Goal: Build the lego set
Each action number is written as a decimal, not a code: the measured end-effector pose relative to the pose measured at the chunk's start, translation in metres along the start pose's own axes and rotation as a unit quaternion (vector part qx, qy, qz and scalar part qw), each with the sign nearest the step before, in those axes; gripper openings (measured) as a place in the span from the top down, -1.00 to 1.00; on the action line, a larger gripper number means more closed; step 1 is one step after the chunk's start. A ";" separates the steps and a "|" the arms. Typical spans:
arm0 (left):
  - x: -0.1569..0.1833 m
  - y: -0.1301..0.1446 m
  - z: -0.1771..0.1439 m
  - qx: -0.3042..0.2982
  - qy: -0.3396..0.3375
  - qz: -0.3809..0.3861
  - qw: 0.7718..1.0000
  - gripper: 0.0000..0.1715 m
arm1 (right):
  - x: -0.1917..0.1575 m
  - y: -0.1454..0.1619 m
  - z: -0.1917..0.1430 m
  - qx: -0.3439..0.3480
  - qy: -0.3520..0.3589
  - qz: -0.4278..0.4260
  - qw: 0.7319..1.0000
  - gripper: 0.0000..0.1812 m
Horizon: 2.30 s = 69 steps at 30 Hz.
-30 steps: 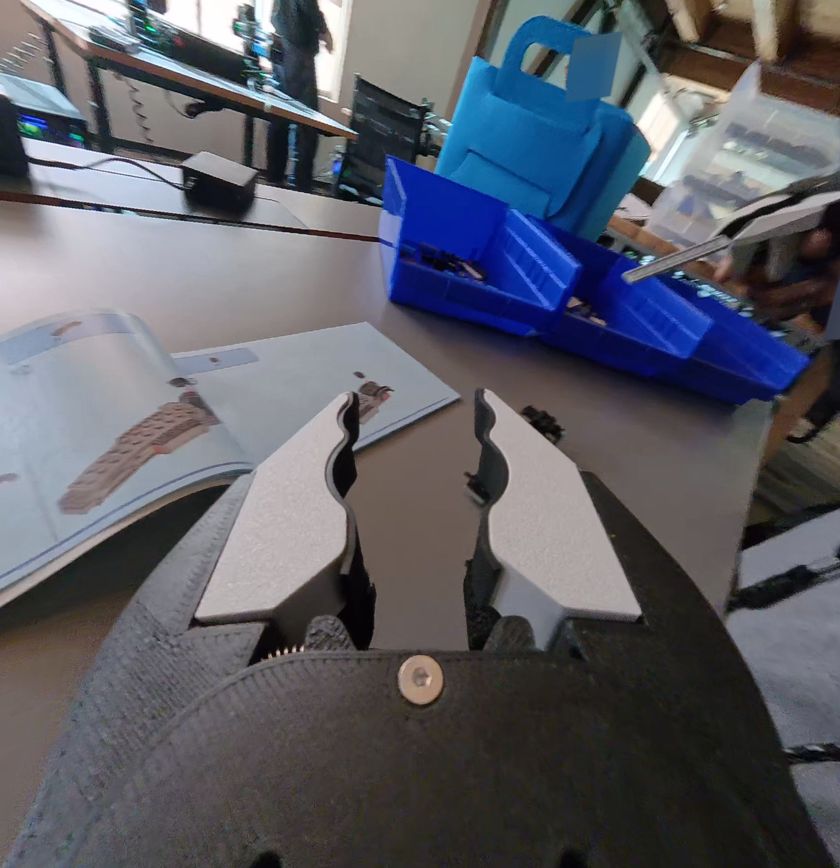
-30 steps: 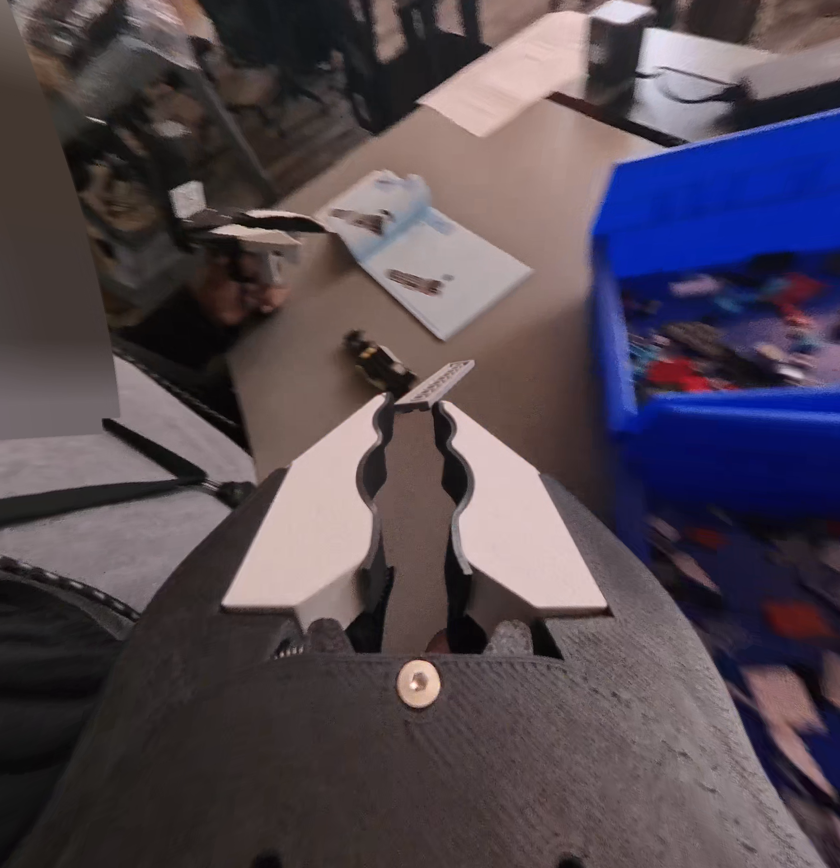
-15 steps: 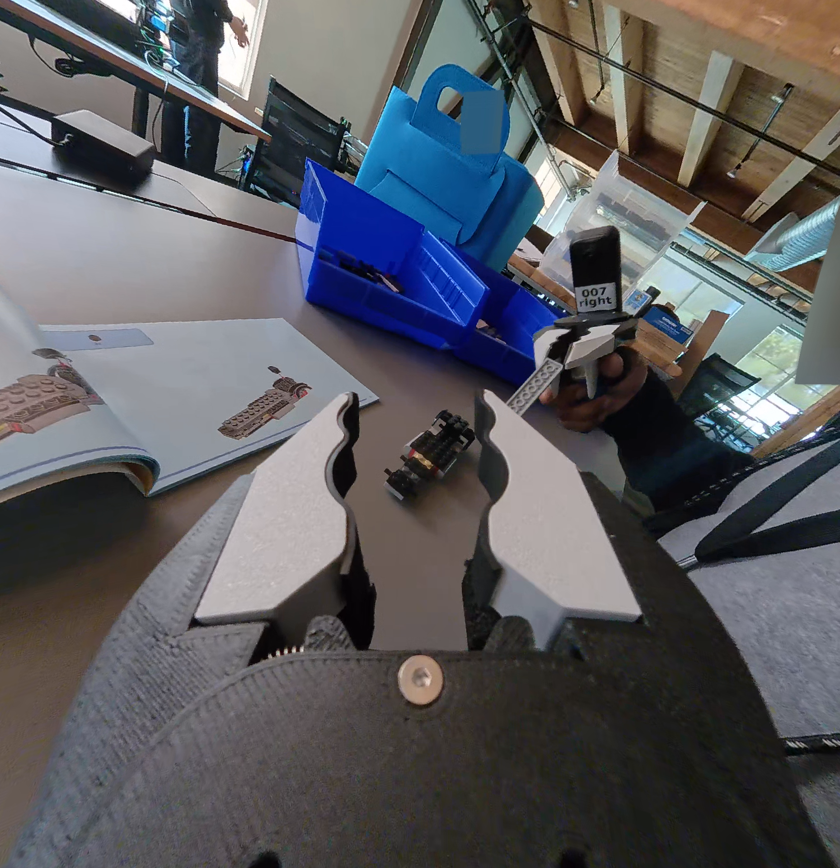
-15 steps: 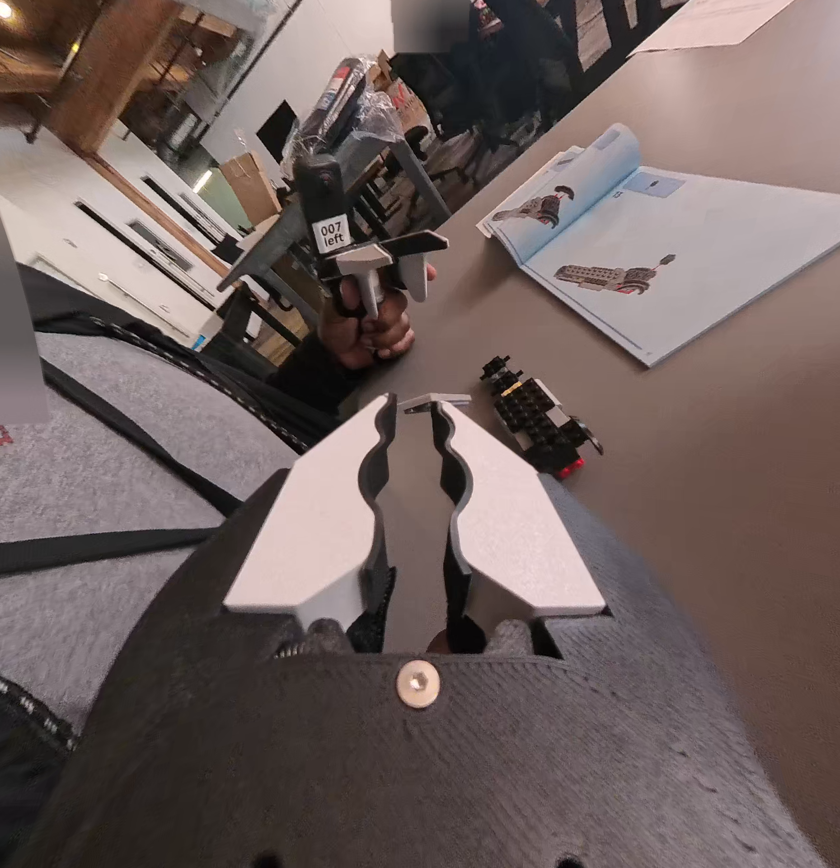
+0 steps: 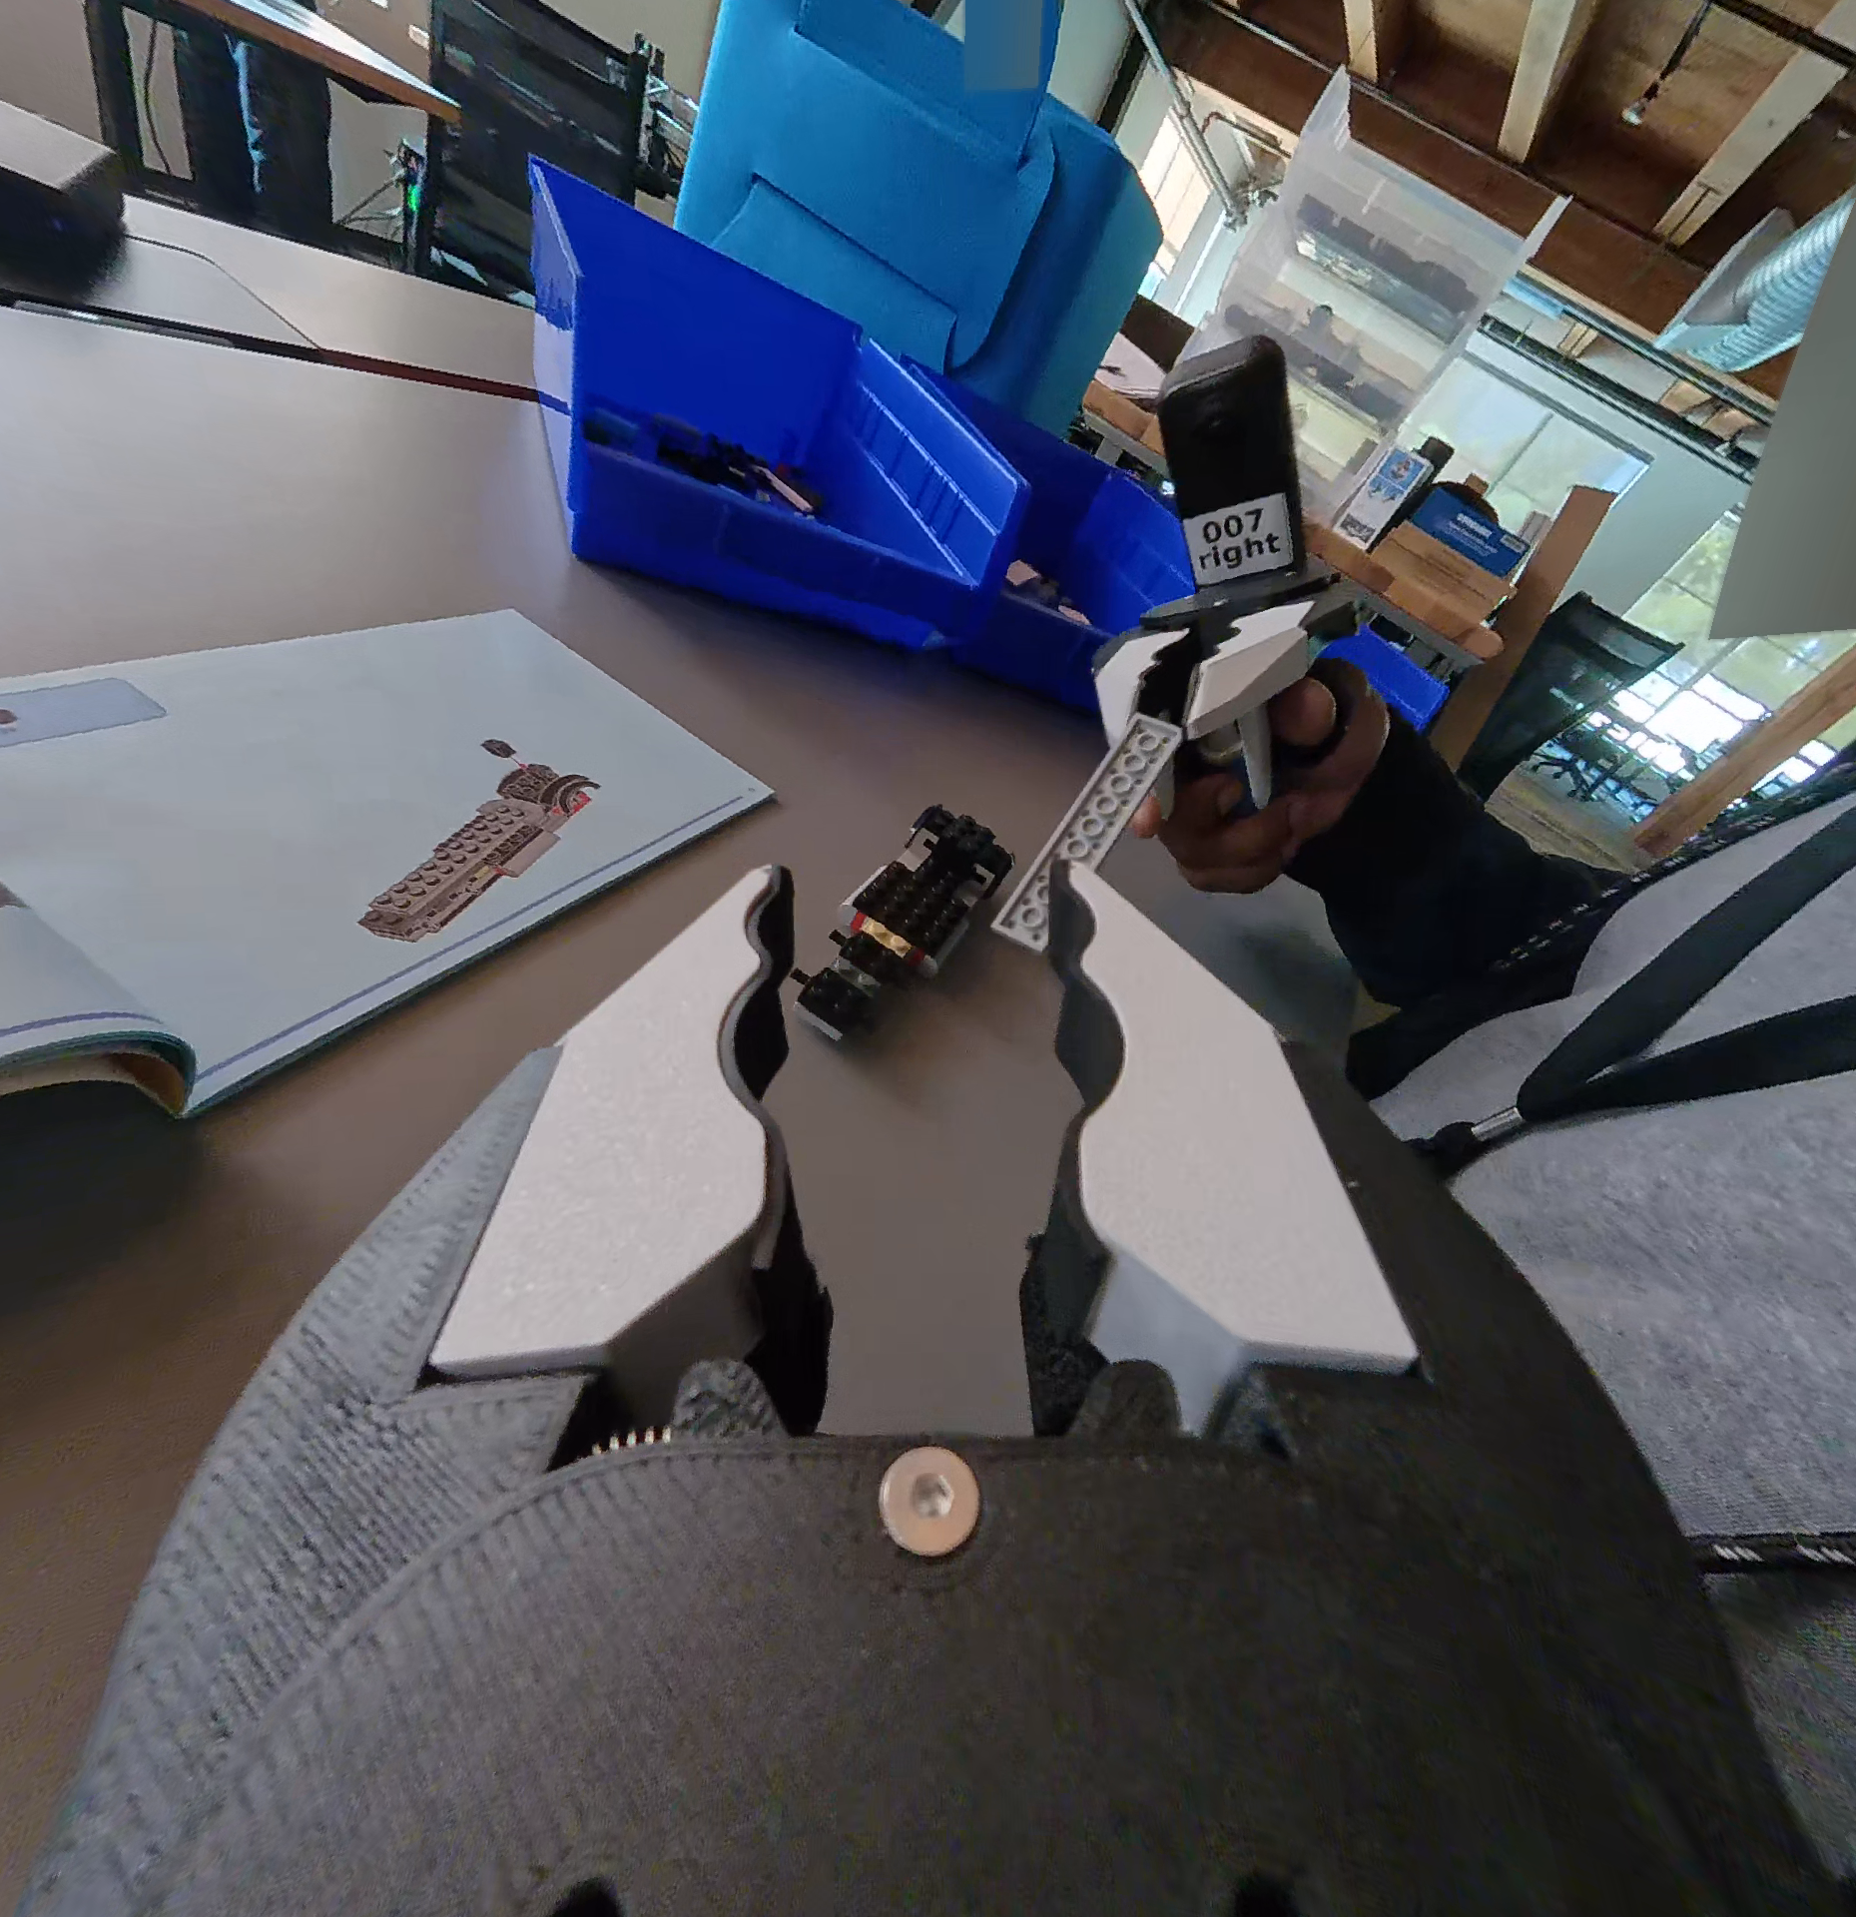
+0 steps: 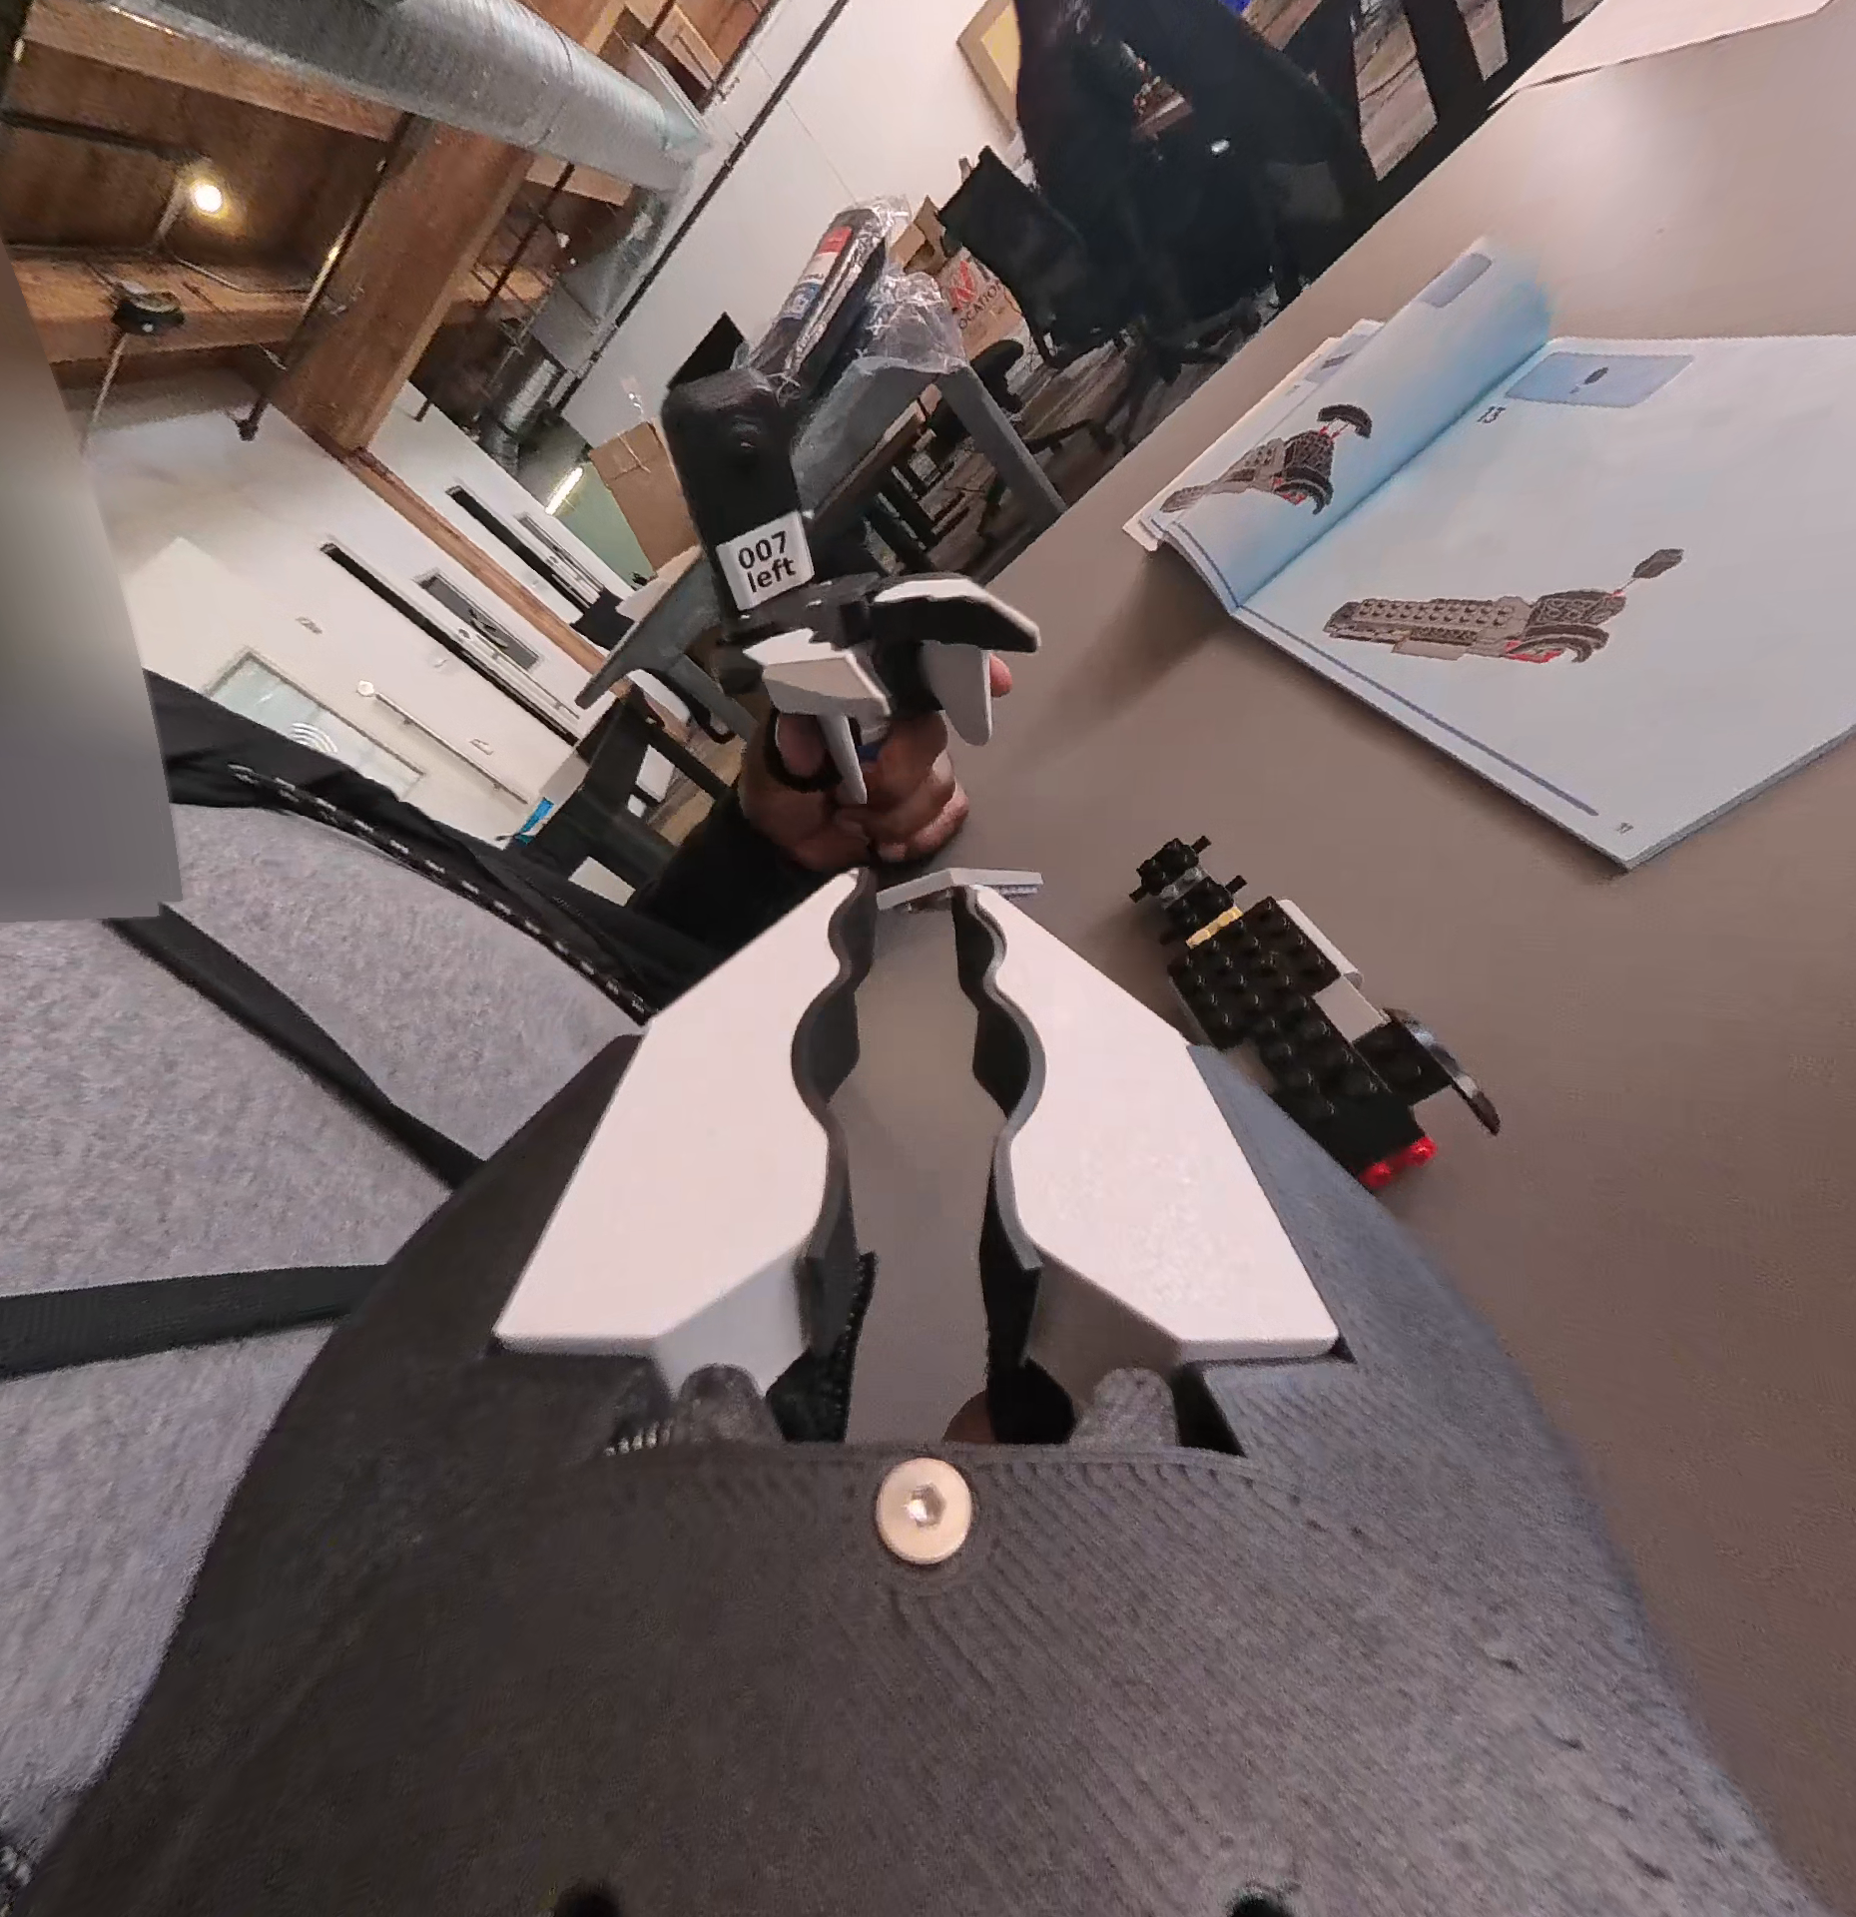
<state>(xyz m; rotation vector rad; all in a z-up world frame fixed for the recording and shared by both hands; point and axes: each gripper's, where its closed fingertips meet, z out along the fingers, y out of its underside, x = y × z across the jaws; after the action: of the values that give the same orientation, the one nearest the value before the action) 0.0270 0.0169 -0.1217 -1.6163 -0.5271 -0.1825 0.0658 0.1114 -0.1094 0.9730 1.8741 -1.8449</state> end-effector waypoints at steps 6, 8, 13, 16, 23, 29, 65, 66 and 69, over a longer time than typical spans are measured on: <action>0.004 -0.005 -0.007 0.024 0.013 -0.002 1.000 0.44 | 0.005 0.005 0.006 -0.004 0.003 0.012 1.000 0.81; 0.003 -0.008 -0.009 0.034 0.018 -0.010 0.999 0.44 | 0.007 0.006 0.007 -0.006 0.005 0.015 1.000 0.81; 0.003 -0.012 -0.013 0.051 0.033 -0.026 0.998 0.44 | 0.011 0.008 0.011 -0.004 0.009 0.020 1.000 0.81; 0.003 -0.013 -0.014 0.053 0.038 -0.032 0.997 0.44 | 0.014 0.007 0.013 -0.001 0.011 0.024 1.000 0.81; 0.003 -0.014 -0.015 0.055 0.044 -0.039 0.997 0.44 | 0.020 0.010 0.018 0.003 0.012 0.035 0.999 0.81; 0.002 -0.014 -0.015 0.056 0.044 -0.041 0.997 0.44 | 0.022 0.010 0.020 0.004 0.012 0.040 0.999 0.81; -0.013 -0.028 -0.047 0.100 0.044 -0.045 0.993 0.44 | 0.068 -0.052 -0.082 0.040 0.272 -0.067 0.959 0.81; -0.014 -0.029 -0.048 0.102 0.045 -0.045 0.993 0.44 | 0.071 -0.052 -0.083 0.042 0.276 -0.065 0.958 0.81; -0.016 -0.031 -0.049 0.105 0.047 -0.046 0.992 0.44 | 0.080 -0.050 -0.084 0.049 0.281 -0.056 0.957 0.81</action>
<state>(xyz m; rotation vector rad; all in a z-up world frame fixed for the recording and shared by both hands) 0.0088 -0.0339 -0.0949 -1.3739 -0.5298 -0.2631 -0.0058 0.2156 -0.1166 1.5913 2.1993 -1.8714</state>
